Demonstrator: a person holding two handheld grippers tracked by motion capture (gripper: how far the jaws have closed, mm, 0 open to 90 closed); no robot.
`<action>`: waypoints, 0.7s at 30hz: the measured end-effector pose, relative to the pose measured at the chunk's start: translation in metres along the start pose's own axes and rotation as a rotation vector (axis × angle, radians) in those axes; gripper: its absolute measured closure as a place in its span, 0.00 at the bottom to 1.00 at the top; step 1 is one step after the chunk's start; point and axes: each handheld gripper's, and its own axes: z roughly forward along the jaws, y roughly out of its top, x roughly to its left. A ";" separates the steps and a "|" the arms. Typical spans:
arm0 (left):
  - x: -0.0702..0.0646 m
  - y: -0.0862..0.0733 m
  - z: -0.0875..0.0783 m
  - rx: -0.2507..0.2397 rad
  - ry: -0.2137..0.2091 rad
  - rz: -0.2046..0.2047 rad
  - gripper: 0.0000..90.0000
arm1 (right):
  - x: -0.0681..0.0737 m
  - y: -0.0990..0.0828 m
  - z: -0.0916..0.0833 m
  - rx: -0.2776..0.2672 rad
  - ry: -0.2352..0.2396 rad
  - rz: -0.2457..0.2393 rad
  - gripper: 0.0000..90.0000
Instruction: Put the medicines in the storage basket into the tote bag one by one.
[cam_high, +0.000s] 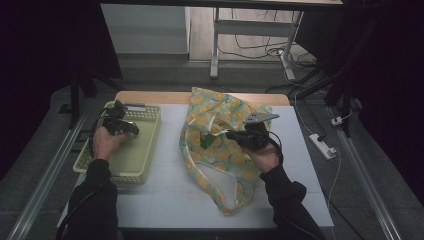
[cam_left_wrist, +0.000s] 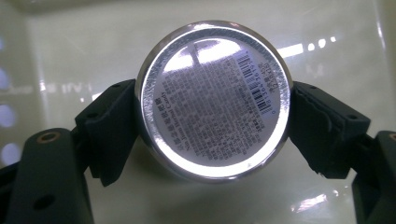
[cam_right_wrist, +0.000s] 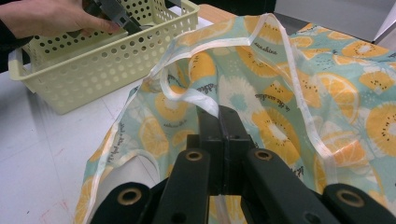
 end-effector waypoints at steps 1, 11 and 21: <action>0.000 0.000 -0.001 -0.003 -0.002 -0.001 0.23 | 0.000 0.000 0.000 -0.001 0.000 0.000 1.00; -0.003 -0.004 -0.016 -0.059 -0.033 -0.005 0.24 | 0.000 0.001 -0.001 -0.003 -0.003 -0.002 1.00; -0.016 -0.013 -0.038 -0.164 -0.091 0.047 0.24 | 0.000 0.001 -0.001 -0.005 -0.004 -0.002 1.00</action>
